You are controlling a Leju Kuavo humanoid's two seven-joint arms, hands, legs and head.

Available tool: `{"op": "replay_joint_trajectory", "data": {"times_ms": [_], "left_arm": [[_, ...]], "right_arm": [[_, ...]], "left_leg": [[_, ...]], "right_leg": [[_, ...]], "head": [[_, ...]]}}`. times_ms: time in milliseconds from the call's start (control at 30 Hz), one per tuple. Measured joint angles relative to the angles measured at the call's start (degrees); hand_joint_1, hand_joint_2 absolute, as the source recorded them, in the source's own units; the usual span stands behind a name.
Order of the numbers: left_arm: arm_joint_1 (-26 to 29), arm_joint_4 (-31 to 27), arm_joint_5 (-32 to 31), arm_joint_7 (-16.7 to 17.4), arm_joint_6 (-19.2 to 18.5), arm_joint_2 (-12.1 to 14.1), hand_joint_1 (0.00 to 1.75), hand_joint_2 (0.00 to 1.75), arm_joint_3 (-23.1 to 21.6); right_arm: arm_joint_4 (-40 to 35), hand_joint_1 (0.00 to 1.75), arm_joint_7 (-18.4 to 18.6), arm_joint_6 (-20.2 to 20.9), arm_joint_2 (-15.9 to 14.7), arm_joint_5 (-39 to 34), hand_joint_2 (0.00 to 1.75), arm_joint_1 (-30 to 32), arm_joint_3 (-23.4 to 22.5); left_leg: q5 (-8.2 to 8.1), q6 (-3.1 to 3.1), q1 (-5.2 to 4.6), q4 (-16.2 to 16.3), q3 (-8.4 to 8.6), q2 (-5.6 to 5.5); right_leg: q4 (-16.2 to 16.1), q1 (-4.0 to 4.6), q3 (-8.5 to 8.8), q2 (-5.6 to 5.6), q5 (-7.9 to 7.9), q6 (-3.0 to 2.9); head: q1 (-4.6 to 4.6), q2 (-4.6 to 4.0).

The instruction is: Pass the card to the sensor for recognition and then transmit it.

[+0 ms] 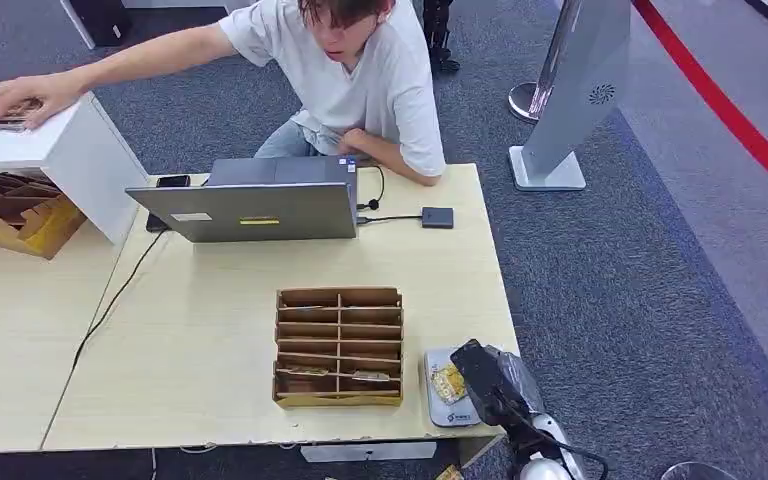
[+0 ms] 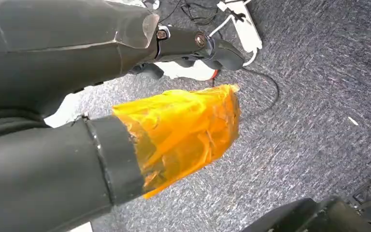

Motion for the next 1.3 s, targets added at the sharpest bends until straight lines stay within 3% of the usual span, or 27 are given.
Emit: {"op": "replay_joint_trajectory", "data": {"times_ms": [1300], "left_arm": [[0.1, 0.0, 0.0, -0.1, 0.3, -0.2, 0.0, 0.0, 0.1]], "right_arm": [[1.1, 1.75, -0.3, -1.2, 1.0, 2.6, 1.75, -0.9, -0.2]], "left_leg": [[0.0, 0.0, 0.0, 0.0, 0.0, 0.0]], "right_leg": [[0.0, 0.0, 0.0, 0.0, 0.0, 0.0]], "head": [[0.0, 0.0]]}}
